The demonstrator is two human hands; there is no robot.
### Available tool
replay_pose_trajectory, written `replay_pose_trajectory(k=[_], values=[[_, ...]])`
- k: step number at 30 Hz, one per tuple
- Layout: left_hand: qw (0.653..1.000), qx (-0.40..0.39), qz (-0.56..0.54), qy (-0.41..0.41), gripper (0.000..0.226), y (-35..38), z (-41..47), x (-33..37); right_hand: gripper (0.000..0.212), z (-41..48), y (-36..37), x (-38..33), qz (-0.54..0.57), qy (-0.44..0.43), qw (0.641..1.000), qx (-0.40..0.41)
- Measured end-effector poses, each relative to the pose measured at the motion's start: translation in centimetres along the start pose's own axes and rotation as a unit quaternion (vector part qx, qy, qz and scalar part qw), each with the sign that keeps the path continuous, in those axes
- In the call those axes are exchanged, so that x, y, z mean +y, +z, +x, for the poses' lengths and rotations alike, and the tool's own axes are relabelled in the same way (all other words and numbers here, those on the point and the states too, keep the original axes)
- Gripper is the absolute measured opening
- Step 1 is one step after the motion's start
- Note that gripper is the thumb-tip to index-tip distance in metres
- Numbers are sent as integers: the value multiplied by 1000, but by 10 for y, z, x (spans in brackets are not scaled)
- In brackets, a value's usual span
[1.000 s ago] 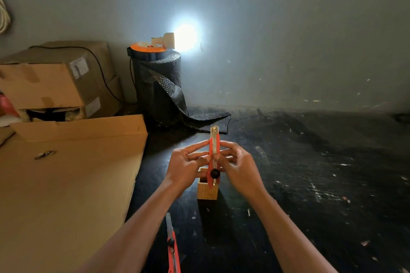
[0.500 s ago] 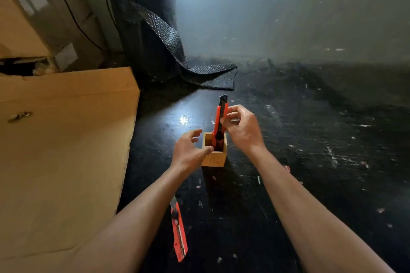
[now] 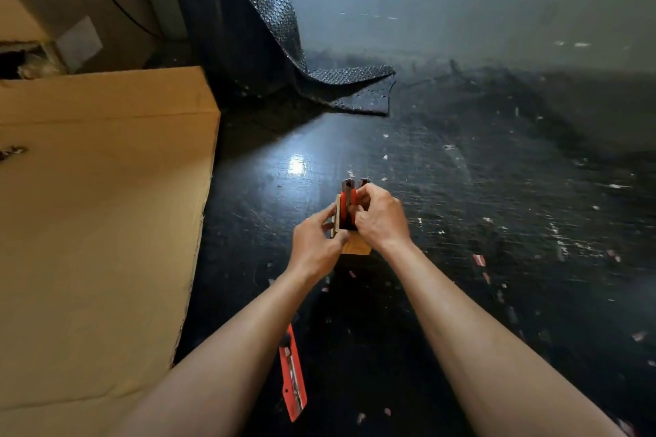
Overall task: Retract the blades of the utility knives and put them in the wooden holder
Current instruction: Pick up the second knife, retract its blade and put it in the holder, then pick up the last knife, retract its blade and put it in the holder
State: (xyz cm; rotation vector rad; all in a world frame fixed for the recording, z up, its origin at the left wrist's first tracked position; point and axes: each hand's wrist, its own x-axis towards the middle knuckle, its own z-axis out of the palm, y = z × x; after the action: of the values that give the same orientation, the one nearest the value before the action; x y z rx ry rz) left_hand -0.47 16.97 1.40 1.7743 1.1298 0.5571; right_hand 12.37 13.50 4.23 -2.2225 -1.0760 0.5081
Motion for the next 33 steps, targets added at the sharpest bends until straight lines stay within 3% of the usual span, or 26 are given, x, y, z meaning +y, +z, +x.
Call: replay_pose_trajectory(k=[9,16,21,27,33], values=[[1000,7,-23,2,56,2,-1,-2,23,-9,-2,4,24,-3,1000,4],[999,27,13,-10,59,-7,-26,-4,23,-36,-18,-1,-17,-49,999,-4],[994,13,105,13,52,-28,-80,-20,23,-77,-14,1,-44,-52,995,-71],[979,23,202,-23,43,-33,-156,-59,25,-134,20,14,-89,-35,983,-160],[979,33,162,-122,17,-33,-200,-82,32,-183,61,25,-111,-15,962,-250]])
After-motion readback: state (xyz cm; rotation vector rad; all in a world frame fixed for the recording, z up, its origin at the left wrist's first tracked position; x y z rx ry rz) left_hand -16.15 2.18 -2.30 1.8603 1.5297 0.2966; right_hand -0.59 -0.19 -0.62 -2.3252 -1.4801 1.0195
